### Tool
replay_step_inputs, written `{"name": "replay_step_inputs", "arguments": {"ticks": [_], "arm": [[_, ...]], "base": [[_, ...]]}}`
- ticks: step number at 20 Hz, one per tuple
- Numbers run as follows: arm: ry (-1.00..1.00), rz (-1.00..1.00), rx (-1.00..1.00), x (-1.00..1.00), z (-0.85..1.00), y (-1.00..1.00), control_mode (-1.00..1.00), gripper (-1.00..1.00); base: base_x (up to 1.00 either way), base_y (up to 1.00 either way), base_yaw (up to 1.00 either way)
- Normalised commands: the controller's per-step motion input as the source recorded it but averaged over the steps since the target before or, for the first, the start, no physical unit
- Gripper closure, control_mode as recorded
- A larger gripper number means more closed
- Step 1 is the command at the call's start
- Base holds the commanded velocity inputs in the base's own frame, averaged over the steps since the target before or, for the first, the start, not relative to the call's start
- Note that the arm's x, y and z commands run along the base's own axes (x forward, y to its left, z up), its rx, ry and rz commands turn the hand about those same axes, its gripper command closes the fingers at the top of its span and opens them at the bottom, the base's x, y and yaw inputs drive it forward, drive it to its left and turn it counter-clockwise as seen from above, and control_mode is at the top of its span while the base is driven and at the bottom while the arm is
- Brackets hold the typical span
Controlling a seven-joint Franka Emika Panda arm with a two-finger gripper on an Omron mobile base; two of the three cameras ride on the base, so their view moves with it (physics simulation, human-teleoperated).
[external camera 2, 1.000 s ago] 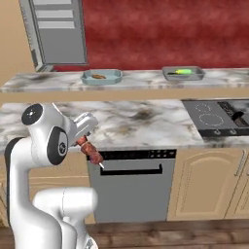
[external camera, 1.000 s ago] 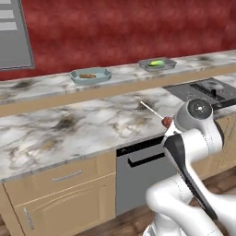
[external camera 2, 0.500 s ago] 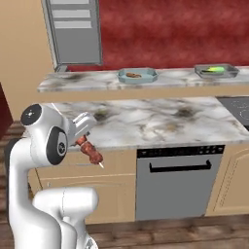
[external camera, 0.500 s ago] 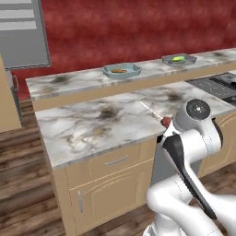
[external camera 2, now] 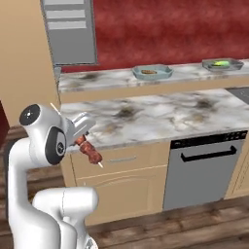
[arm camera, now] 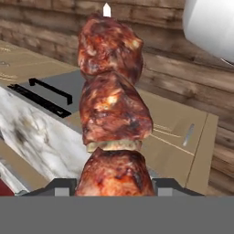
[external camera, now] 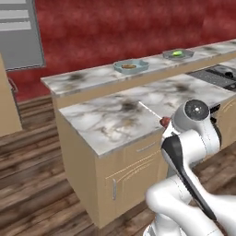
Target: Place the cold items (corn and cucumber) from the fridge in one tupperware on the dining counter. Place the warm items (kebab skewer and hot dog) in the stove area in another tupperware.
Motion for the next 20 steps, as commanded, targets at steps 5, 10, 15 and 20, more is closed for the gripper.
{"name": "replay_step_inputs", "arguments": {"ticks": [5, 10, 15, 20], "arm": [[0.0, 0.0, 0.0, 0.0, 0.0, 0.0, 1.0, 1.0], [0.0, 0.0, 0.0, 0.0, 0.0, 0.0, 1.0, 1.0], [0.0, 0.0, 0.0, 0.0, 0.0, 0.0, 1.0, 1.0], [0.0, 0.0, 0.0, 0.0, 0.0, 0.0, 1.0, 1.0]], "base": [[0.02, 1.0, -0.41], [0.23, 1.0, -0.43], [0.47, 1.0, -0.48], [0.45, 0.99, -0.51]]}}
